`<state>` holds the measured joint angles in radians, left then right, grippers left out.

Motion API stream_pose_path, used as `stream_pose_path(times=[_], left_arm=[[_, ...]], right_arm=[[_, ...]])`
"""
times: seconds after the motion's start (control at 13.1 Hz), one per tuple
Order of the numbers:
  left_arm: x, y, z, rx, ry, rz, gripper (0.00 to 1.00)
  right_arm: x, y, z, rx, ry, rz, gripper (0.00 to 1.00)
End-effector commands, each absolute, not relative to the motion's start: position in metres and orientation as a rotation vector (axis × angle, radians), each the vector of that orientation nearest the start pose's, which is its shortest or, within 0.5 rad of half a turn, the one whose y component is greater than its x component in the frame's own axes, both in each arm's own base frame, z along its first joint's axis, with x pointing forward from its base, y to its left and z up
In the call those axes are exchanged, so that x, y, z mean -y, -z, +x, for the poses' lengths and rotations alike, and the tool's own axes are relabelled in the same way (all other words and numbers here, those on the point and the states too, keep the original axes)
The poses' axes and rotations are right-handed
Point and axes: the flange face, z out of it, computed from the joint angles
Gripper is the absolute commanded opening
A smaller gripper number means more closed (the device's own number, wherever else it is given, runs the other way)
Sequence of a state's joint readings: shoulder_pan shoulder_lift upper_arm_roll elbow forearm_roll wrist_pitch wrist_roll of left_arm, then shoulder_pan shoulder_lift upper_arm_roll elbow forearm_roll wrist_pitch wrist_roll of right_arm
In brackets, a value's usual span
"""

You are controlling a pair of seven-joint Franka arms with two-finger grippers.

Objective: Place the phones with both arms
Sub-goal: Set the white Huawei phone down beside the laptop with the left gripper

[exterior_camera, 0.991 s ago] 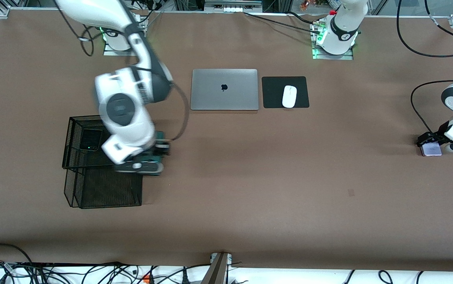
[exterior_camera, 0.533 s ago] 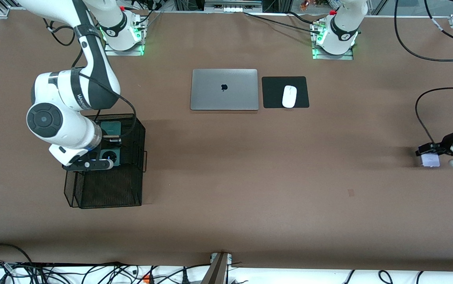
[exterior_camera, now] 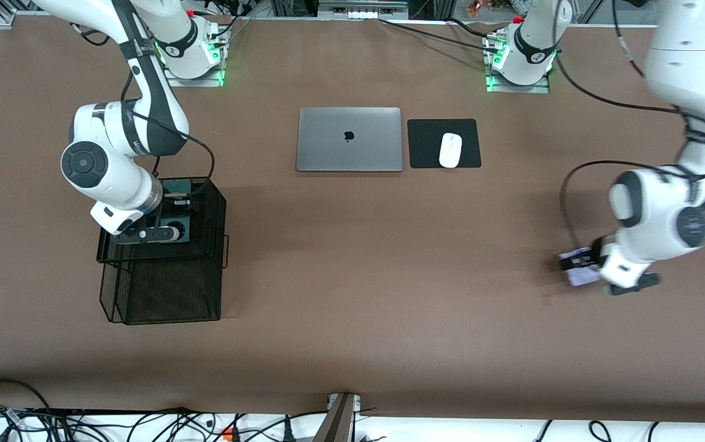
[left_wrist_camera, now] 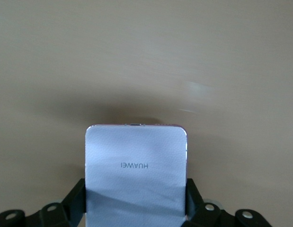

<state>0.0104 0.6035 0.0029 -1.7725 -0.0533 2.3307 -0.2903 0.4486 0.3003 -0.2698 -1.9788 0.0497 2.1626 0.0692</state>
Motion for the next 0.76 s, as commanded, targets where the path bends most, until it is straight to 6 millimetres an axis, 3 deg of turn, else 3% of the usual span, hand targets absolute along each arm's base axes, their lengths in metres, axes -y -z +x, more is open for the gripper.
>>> stream_pose_path(times=[0.0, 0.3, 0.38, 0.46, 0.53, 0.69], left_arm=[[0.061, -0.232, 0.671, 0.671, -0.102, -3.055, 0.00], [0.198, -0.233, 0.665, 0.712, -0.095, -3.044, 0.00], [0.232, -0.233, 0.661, 0.702, -0.081, -3.051, 0.00], [0.264, -0.233, 0.655, 0.693, -0.067, -3.059, 0.00], [0.292, -0.235, 0.647, 0.663, -0.055, -3.070, 0.00], [0.341, -0.231, 0.623, 0.563, -0.052, -3.083, 0.00]], right_arm=[[-0.114, -0.323, 0.576, 0.140, -0.088, -3.149, 0.00], [-0.115, -0.319, 0.577, 0.111, -0.084, -3.128, 0.00], [-0.115, -0.318, 0.576, 0.111, -0.089, -3.129, 0.23], [-0.115, -0.318, 0.578, 0.109, -0.086, -3.130, 0.61], [-0.115, -0.321, 0.579, 0.108, -0.077, -3.129, 0.63], [-0.116, -0.326, 0.583, 0.088, -0.055, -3.127, 0.96]])
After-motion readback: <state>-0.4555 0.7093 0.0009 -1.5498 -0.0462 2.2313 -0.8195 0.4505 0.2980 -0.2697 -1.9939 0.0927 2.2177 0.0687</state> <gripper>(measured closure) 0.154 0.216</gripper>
